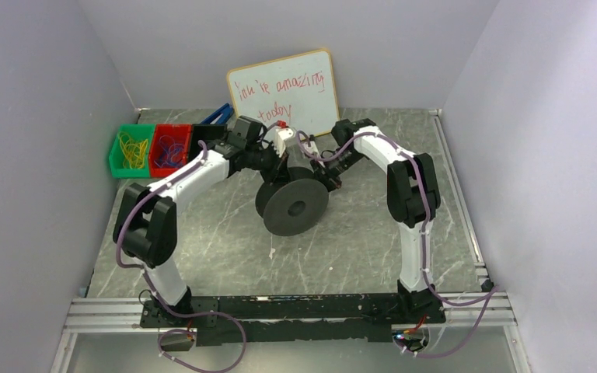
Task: Wrap the cables
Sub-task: Place the cable reel at the center of the board.
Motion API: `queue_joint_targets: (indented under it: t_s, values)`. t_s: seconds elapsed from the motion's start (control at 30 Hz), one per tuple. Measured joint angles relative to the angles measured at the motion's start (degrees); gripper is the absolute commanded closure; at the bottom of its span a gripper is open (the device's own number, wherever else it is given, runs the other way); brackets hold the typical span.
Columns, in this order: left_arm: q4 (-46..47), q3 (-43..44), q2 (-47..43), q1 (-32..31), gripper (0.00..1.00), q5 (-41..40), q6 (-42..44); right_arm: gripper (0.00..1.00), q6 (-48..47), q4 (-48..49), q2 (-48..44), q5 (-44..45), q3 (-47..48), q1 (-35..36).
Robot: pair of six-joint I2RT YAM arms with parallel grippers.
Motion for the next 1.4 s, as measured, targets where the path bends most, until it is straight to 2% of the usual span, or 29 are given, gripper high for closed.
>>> queue_joint_targets:
  t_s: [0.03, 0.2, 0.33, 0.5, 0.6, 0.67, 0.73, 0.77, 0.8, 1.03, 1.17, 1.2, 1.27, 1.4]
  values:
    - [0.4, 0.1, 0.5, 0.4, 0.97, 0.6, -0.6, 0.96, 0.7, 0.0, 0.6, 0.0, 1.0, 0.0]
    - [1.7, 2.1, 4.2, 2.6, 0.84, 3.3, -2.6, 0.97, 2.6, -0.4, 3.8, -1.1, 6.1, -1.6]
    - [3.5, 2.9, 6.8, 4.4, 0.67, 4.4, -3.7, 0.96, 2.8, -1.1, 5.2, -3.3, 7.2, -3.4]
    - [3.3, 3.0, 9.6, 5.0, 0.50, 2.7, -3.5, 0.96, 2.8, -1.6, 5.5, -2.9, 7.3, -4.4]
    - [2.3, 2.9, 11.0, 5.0, 0.45, 1.3, -3.8, 0.96, 2.7, -3.1, 6.6, -3.1, 7.8, -4.8]
    - [1.8, 2.9, 11.6, 5.1, 0.35, 0.6, -4.1, 0.96, 2.9, -3.4, 7.4, -3.3, 8.1, -4.9]
    - [1.5, 2.9, 11.8, 5.1, 0.33, -0.3, -4.1, 0.96, 3.5, -3.3, 8.0, -3.3, 8.1, -4.9]
    - [1.4, 2.9, 11.8, 5.1, 0.21, -1.1, -4.2, 0.96, 4.0, -3.1, 8.1, -3.1, 8.0, -4.9]
    - [1.5, 2.9, 11.8, 5.1, 0.17, -2.3, -4.2, 0.96, 4.4, -2.9, 8.1, -2.9, 8.0, -5.0]
    - [1.5, 3.7, 13.7, 5.2, 0.15, -14.1, -4.7, 0.92, 9.0, -0.7, 8.5, -2.0, 7.7, -5.6]
    - [1.4, 3.7, 14.8, 5.6, 0.14, -21.3, -5.7, 0.78, 15.0, 2.3, 8.5, -0.1, 7.2, -6.1]
    - [1.4, 3.7, 14.8, 5.9, 0.13, -22.5, -5.9, 0.73, 16.3, 3.2, 8.5, 0.6, 6.8, -6.3]
    - [1.5, 4.0, 14.8, 6.3, 0.06, -24.1, -6.1, 0.58, 18.4, 4.9, 8.5, 1.9, 5.6, -6.5]
    - [1.2, 4.5, 14.0, 7.3, 0.06, -26.2, -6.5, 0.35, 23.3, 9.9, 6.5, 6.6, 0.3, -7.3]
